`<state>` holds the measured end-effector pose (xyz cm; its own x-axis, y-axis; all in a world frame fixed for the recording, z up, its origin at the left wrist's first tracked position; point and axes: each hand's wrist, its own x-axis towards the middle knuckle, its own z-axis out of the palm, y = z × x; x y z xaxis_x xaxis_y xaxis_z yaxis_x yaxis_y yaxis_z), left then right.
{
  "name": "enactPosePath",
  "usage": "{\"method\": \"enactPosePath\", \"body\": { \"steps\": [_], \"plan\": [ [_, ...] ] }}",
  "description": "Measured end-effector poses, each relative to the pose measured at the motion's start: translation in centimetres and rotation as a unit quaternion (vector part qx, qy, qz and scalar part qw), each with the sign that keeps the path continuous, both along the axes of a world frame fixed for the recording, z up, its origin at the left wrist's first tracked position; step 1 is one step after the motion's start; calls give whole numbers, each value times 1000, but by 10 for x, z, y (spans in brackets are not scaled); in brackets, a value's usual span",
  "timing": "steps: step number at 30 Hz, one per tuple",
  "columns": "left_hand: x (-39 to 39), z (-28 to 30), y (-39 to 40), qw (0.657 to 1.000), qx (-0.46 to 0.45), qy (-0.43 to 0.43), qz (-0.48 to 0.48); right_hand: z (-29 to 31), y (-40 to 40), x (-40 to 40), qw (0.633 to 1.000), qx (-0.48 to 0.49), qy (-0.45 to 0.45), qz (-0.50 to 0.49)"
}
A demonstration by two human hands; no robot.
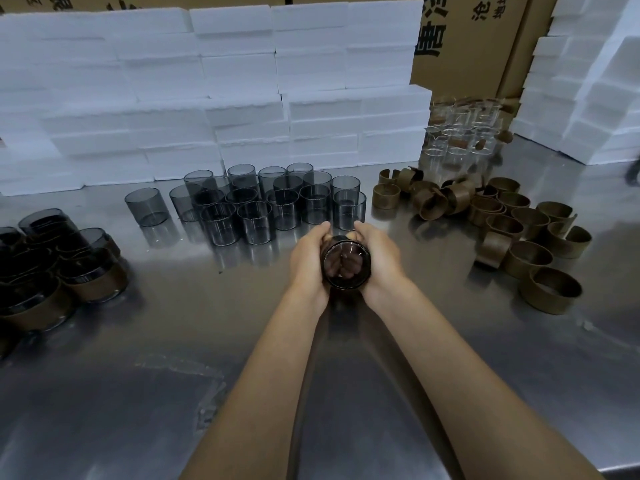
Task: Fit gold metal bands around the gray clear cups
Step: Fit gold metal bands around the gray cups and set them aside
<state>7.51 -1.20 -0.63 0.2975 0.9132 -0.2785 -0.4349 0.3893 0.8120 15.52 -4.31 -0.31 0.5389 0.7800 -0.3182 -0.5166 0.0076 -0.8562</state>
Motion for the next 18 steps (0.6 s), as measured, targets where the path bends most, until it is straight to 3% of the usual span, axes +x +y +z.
{"method": "enactPosePath", "body": {
  "steps": [9,14,18],
  "plan": [
    [-5,9,6,994,71,6,-83,10,-7,3,993,46,56,92],
    [-1,8,4,984,151,88,-47,5,-5,-1,997,64,-10,41],
    [2,8,2,980,170,100,-34,6,-7,1,996,53,-69,36]
  ]
}}
